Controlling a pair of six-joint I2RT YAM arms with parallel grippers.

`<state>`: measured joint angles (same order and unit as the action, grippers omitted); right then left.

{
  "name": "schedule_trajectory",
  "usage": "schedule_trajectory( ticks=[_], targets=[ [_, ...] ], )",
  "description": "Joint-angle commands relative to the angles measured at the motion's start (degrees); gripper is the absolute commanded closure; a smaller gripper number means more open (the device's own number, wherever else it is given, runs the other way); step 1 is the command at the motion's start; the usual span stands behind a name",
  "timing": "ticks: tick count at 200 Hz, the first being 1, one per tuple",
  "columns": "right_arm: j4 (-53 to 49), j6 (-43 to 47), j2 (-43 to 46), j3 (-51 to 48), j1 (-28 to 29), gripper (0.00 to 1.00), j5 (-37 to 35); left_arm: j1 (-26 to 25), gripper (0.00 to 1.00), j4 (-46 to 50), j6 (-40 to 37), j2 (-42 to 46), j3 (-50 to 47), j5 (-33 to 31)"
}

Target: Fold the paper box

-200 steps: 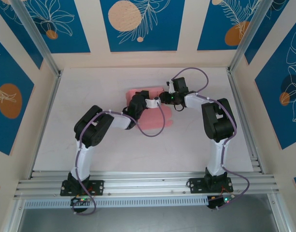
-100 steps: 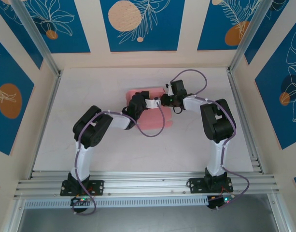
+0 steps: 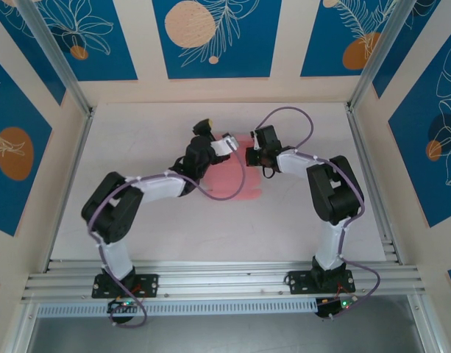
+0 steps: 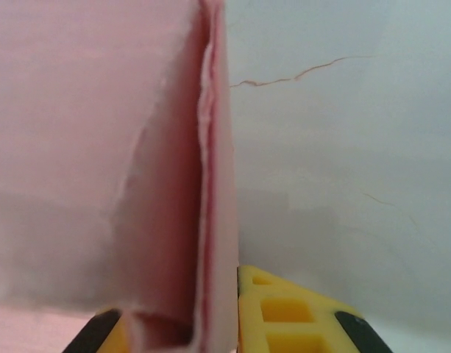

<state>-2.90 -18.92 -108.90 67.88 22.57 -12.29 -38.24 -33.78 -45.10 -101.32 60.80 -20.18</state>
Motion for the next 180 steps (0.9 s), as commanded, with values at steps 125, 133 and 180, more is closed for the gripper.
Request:
schedule_trajectory(
  ticks=[125, 133, 180],
  targets=[
    [-11.1, -6.1, 12.8, -1.5, 9.8, 0.89, -10.0, 23.0, 0.00, 39.6, 71.0, 25.9, -5.0, 27.6],
    [-11.3, -6.3, 13.0, -1.5, 10.2, 0.89, -10.4, 23.0, 0.00, 39.0, 71.0, 25.6, -5.1, 28.8],
    [-12.7, -7.8, 12.7, -0.8, 10.4, 0.89, -10.7, 22.9, 0.00, 36.7, 70.5, 27.0, -6.7, 28.6]
  ],
)
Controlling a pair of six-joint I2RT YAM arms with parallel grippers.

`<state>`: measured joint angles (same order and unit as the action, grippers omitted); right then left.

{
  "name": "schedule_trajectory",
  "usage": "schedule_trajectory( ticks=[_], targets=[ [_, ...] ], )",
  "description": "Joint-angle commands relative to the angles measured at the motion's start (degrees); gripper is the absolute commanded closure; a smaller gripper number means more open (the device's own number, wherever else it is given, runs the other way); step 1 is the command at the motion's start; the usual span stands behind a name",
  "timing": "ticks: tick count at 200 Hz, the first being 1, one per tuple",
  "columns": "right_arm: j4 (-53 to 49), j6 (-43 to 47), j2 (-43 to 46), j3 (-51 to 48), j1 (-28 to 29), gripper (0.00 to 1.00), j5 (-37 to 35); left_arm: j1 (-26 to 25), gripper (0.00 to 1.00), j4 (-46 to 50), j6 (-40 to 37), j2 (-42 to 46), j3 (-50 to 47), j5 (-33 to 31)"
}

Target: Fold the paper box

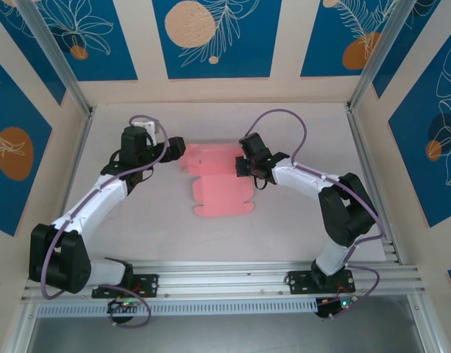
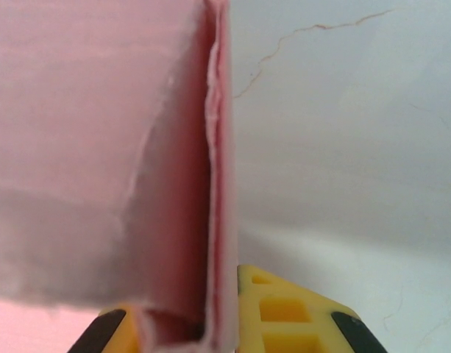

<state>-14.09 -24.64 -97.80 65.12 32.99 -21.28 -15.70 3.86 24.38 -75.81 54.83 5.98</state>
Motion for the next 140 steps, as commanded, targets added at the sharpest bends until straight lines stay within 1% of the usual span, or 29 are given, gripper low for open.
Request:
schedule_trajectory(
  ticks=[1, 18, 46, 75, 97, 140],
  targets=[
    [-1.5, -2.1, 1.5, 2.0, 0.0, 0.90, -1.7, 0.4, 0.00, -0.9, 1.0, 1.6, -0.8, 2.5],
    [-2.5, -2.6, 1.3, 2.9, 0.1, 0.92, -1.7, 0.4, 0.00, -0.5, 1.1, 2.0, -0.8, 2.4],
    [-2.9, -3.8, 1.8, 3.1, 0.1, 0.93, -1.9, 0.4, 0.00, -0.1, 0.4, 2.2, -0.7, 2.9],
    [-3.0, -3.9, 1.9, 3.5, 0.4, 0.97, -1.7, 0.4, 0.00, -1.3, 0.8, 2.5, -1.9, 4.5],
    [-3.0, -4.3, 1.8, 3.7, 0.5, 0.98, -1.6, 0.3, 0.00, -1.8, 1.2, 1.8, -2.4, 5.4],
    [-3.2, -4.5, 1.8, 4.2, 0.7, 0.99, -1.5, -0.5, 0.00, -4.2, 1.9, -2.1, -1.0, 10.0]
  ],
)
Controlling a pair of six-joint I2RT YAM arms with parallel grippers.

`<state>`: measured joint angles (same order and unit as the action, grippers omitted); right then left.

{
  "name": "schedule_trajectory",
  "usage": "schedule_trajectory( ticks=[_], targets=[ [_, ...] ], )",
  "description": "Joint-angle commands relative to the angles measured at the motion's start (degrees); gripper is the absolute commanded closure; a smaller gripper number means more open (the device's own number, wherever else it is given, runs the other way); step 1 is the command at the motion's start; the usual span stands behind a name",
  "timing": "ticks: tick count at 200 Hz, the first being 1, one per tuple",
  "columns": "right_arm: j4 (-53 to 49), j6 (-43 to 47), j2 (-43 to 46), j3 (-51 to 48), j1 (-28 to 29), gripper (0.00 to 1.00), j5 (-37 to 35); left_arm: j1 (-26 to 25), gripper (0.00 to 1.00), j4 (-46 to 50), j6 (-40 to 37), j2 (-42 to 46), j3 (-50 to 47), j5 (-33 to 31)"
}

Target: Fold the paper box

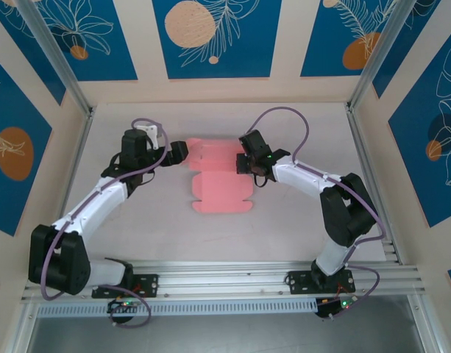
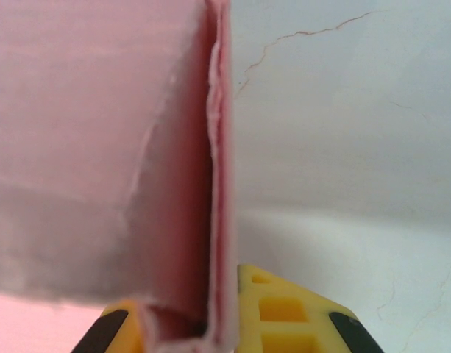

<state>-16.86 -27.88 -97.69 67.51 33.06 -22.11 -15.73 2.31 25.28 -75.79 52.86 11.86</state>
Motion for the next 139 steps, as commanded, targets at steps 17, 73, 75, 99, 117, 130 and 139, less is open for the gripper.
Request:
schedule_trajectory(
  ticks=[17, 73, 75, 99, 117, 130, 139],
  targets=[
    [-0.5, -1.5, 1.7, 1.7, 0.7, 0.99, -0.6, -1.2, 0.00, -2.2, 0.4, -4.0, 2.3, 3.3],
    [-0.4, -1.7, 2.2, 1.5, 1.2, 1.00, 0.5, -1.8, 0.01, -3.0, 0.2, -10.2, 4.5, 1.5],
    [-0.4, -1.7, 2.3, 1.4, 1.3, 1.00, 0.5, -1.8, 0.01, -3.0, 0.2, -10.3, 4.6, 1.5],
    [-0.1, -1.8, 2.1, 1.5, 1.5, 1.00, 0.7, -2.7, 0.01, -3.7, 0.2, -12.1, 5.6, 2.1],
    [0.0, -2.2, 1.8, 1.6, 1.6, 1.00, 0.6, -3.8, 0.01, -4.1, 0.3, -13.1, 6.5, 2.4],
    [-0.1, -2.8, 1.4, 2.0, 1.6, 1.00, 0.5, -4.8, 0.01, -4.5, 0.5, -13.6, 6.8, 2.1],
    [-0.4, -3.2, 1.0, 2.4, 1.5, 1.00, 0.6, -5.6, 0.00, -5.0, 0.9, -13.9, 6.9, 1.6]
  ],
)
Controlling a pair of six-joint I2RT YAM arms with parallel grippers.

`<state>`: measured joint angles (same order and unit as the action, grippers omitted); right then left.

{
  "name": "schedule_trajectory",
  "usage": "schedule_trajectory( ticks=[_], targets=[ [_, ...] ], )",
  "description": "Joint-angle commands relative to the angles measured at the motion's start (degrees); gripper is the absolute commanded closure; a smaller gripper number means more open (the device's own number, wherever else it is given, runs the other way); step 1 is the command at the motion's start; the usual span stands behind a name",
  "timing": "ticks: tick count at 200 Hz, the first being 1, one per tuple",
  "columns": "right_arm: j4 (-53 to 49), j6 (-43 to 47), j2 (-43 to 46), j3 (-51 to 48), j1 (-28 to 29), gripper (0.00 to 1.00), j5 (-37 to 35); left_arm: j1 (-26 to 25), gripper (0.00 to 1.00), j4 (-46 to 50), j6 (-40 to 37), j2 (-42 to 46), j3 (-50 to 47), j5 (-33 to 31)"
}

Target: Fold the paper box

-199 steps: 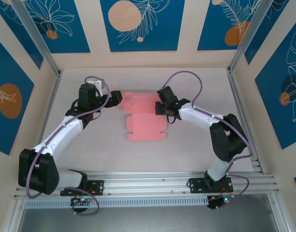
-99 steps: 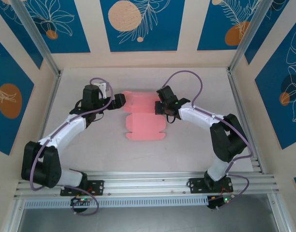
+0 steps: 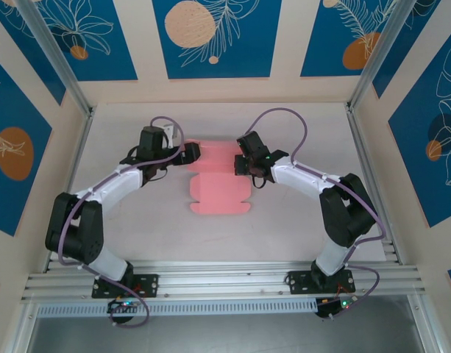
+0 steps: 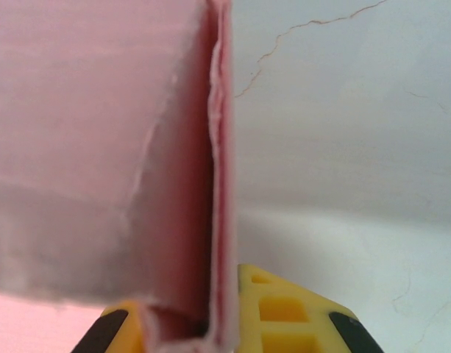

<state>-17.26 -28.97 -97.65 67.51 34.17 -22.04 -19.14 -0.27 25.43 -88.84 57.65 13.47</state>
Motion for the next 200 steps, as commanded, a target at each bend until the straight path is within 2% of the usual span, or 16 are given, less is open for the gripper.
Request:
schedule_trajectory(
  ticks=[1, 31, 47, 71, 111, 129, 155, 175, 200],
  targets=[
    [0.0, -2.2, 0.9, 2.5, 0.4, 1.00, 0.5, -2.3, 0.00, -2.5, 0.8, -0.9, 2.0, -0.1],
    [0.0, -4.1, -0.1, 2.8, 0.5, 1.00, 0.7, -4.2, 0.00, -4.6, 2.8, -2.1, 1.8, -2.0],
    [-0.5, -5.1, -0.4, 3.0, 0.4, 1.00, 0.2, -4.3, 0.00, -4.3, 3.9, -1.5, 0.9, -5.3],
    [-1.3, -5.8, -0.7, 3.1, 0.3, 1.00, -0.5, -3.8, 0.00, -1.7, 4.9, 2.6, -2.1, -13.2],
    [-1.7, -5.9, -0.7, 3.2, 0.2, 1.00, -0.7, -2.4, 0.00, 3.0, 6.4, 11.0, -8.9, -16.6],
    [-1.3, -5.8, -0.6, 3.1, 0.1, 1.00, -0.4, -2.4, 0.00, 3.2, 8.3, 14.8, -13.2, -15.1],
    [-0.6, -5.8, -1.1, 3.2, 0.2, 1.00, 0.1, -2.6, 0.01, -3.0, 11.4, 18.7, -18.2, -7.3],
    [-0.3, -5.8, -1.3, 3.2, 0.2, 1.00, 0.4, -3.2, 0.03, -6.2, 12.5, 18.2, -18.4, -2.5],
    [-0.3, -5.9, -1.3, 3.2, 0.4, 1.00, 0.3, -4.8, 0.04, -11.4, 12.9, 15.9, -18.3, -1.5]
  ],
)
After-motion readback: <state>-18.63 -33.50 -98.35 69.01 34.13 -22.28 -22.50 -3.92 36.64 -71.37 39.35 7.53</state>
